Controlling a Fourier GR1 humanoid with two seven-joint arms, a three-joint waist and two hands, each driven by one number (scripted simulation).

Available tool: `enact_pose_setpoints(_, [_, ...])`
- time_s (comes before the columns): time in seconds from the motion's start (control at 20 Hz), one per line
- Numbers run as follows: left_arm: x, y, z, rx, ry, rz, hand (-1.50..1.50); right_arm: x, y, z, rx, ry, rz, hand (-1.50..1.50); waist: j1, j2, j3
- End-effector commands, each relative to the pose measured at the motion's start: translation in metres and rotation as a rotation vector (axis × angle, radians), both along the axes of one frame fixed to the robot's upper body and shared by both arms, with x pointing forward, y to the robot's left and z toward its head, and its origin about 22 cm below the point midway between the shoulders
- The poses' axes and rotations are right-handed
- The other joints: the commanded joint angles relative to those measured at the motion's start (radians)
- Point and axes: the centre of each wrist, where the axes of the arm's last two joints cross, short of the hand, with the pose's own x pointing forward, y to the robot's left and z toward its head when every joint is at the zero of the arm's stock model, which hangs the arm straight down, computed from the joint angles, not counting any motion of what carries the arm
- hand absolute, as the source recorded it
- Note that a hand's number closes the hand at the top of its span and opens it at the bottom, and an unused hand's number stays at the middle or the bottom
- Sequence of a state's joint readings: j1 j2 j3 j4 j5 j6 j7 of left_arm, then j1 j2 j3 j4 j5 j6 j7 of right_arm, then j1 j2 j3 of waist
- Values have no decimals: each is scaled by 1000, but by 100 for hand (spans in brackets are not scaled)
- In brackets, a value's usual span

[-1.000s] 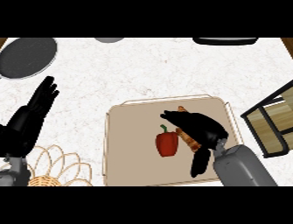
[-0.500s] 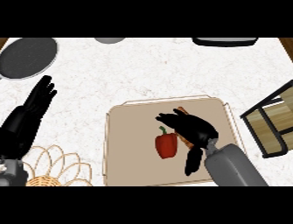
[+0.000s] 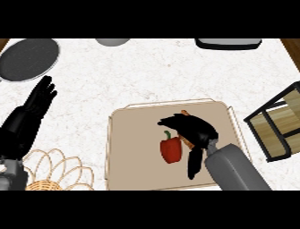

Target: Pick the bell pepper from the tray and place it in the tiered shelf

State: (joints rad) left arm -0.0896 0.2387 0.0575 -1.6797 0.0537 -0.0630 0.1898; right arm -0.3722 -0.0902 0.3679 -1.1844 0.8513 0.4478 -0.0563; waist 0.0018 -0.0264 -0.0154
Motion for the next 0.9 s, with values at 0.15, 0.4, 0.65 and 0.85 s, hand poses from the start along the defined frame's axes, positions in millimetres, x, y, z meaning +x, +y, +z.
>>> enact_pose_setpoints(0.15, [-8,-11,-2,-9,2,-7,0,-21,-4,-37,38,-109,-58,150,2,26,16])
enact_pose_setpoints(0.4, [10,12,3,-4,1,-4,0,1,-14,-44,68,-207,-63,150,4,30,16])
enact_pose_setpoints(0.65, [0,1,8,-12,3,-5,0,15,-39,-9,206,-334,-138,150,-1,26,16])
enact_pose_setpoints(0.85, [-6,6,-7,-5,-1,20,0,14,-48,19,485,-348,-213,150,-15,24,16])
